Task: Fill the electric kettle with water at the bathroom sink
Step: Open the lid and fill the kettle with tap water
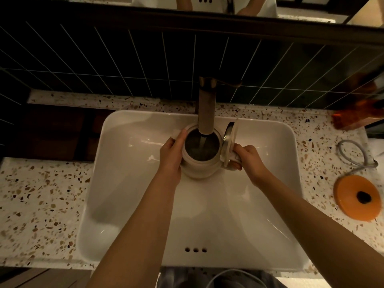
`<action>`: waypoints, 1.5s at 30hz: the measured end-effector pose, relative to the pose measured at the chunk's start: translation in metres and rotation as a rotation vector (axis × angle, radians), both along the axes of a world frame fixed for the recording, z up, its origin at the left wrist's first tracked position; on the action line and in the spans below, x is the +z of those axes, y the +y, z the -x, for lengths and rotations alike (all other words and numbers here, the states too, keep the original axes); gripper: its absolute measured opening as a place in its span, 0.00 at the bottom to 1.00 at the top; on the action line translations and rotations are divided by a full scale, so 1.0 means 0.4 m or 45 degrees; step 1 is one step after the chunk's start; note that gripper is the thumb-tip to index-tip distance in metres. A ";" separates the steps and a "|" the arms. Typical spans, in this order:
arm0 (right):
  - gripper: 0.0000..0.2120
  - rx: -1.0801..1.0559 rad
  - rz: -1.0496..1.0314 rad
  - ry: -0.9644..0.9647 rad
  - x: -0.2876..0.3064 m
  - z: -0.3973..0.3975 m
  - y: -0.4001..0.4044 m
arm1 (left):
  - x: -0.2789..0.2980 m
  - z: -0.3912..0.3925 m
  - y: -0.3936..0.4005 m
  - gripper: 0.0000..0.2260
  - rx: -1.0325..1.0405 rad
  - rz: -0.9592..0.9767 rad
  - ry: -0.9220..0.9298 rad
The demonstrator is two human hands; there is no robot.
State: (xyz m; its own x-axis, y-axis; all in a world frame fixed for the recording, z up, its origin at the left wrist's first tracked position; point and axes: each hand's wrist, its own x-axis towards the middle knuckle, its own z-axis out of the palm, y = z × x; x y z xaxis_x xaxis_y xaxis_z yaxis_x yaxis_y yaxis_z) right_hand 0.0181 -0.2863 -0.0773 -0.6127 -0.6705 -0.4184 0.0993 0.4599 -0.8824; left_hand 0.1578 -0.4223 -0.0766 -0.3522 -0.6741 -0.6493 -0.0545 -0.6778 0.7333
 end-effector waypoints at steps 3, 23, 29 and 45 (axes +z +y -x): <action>0.31 -0.003 0.003 -0.016 0.000 0.000 0.000 | 0.002 0.001 0.001 0.12 0.003 0.002 -0.001; 0.25 -0.119 0.065 -0.051 0.022 -0.012 -0.017 | 0.067 -0.012 -0.066 0.16 -0.060 0.501 -0.203; 0.25 -0.134 0.075 -0.108 0.048 -0.021 -0.022 | 0.107 0.032 -0.120 0.10 -0.229 0.845 -0.224; 0.22 -0.126 0.056 -0.170 0.098 -0.034 -0.031 | 0.142 0.105 -0.141 0.15 -0.632 1.553 -0.267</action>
